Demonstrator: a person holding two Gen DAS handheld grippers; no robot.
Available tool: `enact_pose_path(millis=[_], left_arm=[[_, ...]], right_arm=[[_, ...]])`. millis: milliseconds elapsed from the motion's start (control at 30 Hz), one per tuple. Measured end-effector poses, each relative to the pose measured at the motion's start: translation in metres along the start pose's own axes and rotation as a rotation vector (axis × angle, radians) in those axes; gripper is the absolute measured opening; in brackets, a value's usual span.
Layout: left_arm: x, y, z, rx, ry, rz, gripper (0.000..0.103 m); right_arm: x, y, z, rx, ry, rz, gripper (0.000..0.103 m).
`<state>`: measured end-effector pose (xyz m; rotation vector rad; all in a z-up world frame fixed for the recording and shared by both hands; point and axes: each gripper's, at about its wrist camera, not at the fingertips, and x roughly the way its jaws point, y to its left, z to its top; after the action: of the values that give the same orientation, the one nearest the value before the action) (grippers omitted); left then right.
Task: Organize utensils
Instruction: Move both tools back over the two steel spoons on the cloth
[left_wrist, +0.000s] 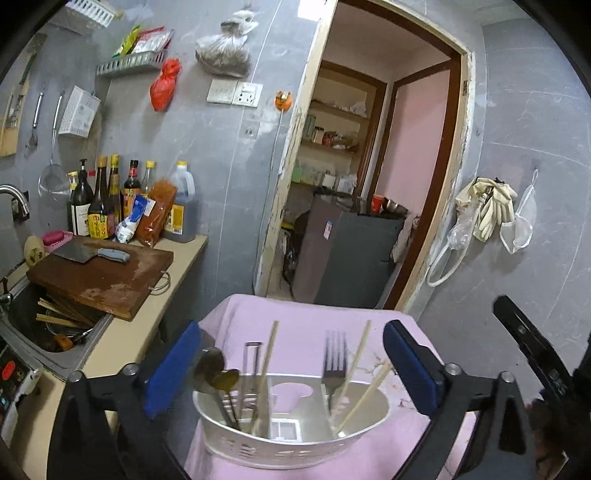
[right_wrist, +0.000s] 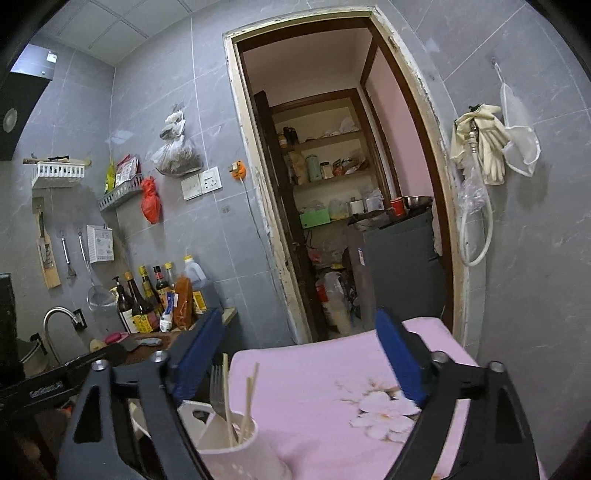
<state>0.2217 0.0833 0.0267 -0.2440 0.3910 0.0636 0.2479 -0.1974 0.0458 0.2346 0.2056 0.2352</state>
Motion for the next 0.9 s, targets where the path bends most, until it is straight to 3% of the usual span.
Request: enact_pose_path(millis=[267,600,900], left_arm=[[-0.001,-0.044,-0.022,0.05,0.0,-0.011,0.101],[-0.003,-0.101,-0.054,0.165,0.016,-0.028,0.101],[0.02,-0.127,-0.092,0.185,0.132,-0.049,0.101]], right_arm=[[-0.039,-0.04,-0.001,-0.035,0.025,-0.069,0.096],[-0.07,-0.089,-0.012,-0.081,0.088,-0.158,0.097],[-0.067,-0.14,-0.037,-0.077,0.194,-0.208,0.097]])
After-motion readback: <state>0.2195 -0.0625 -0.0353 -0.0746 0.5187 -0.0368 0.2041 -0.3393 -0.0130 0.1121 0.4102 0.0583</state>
